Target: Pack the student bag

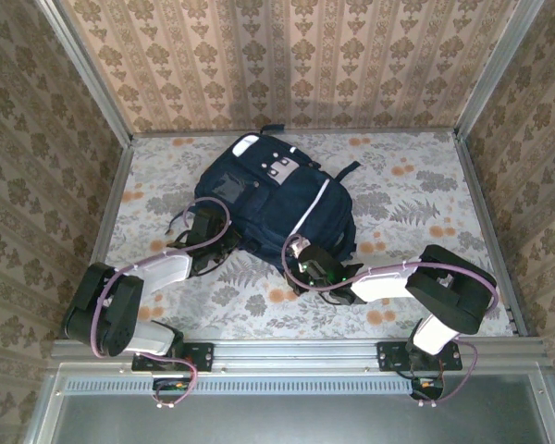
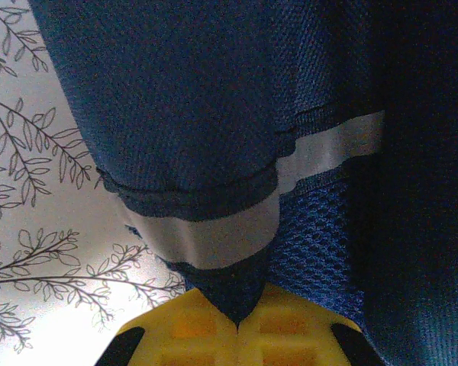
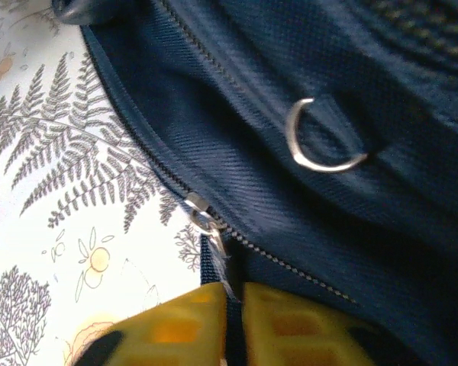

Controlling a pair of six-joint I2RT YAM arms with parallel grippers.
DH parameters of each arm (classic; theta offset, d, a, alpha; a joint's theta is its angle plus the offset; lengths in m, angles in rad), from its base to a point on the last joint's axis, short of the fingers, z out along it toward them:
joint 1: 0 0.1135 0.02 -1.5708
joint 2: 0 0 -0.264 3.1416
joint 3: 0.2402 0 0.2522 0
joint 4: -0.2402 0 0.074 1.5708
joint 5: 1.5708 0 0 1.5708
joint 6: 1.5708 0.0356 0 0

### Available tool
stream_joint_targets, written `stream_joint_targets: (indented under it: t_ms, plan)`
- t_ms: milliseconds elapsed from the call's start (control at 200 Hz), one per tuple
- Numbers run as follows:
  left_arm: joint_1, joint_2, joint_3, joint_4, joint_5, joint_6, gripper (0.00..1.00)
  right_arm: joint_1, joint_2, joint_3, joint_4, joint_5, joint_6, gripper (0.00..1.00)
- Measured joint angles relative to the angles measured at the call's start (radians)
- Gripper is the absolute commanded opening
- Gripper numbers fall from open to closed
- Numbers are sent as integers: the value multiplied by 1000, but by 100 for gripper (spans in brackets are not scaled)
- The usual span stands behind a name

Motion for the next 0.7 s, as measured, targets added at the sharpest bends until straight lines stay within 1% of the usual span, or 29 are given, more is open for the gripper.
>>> stream_joint_targets:
  t_ms: [55,305,520,610,650,700]
  plan:
    - [0,0,0,0,0,0,0,-5,2,-2,4,-2,-2,0]
    - [0,0,0,0,-3,3,0,-8,-3,-38,55,-14,-6,0]
    - [4,0,0,-1,0,11,0,-27,-69,-74,56,-17,-13,0]
    - [6,0,0,-1,5,14,0,-34,-99,-80,53,-21,-29,20]
    - [6,0,0,-1,4,15,0,-35,-111,-80,40,-26,-39,25]
    - [9,0,0,-1,3,16,0,-35,-129,-82,14,-29,-41,27]
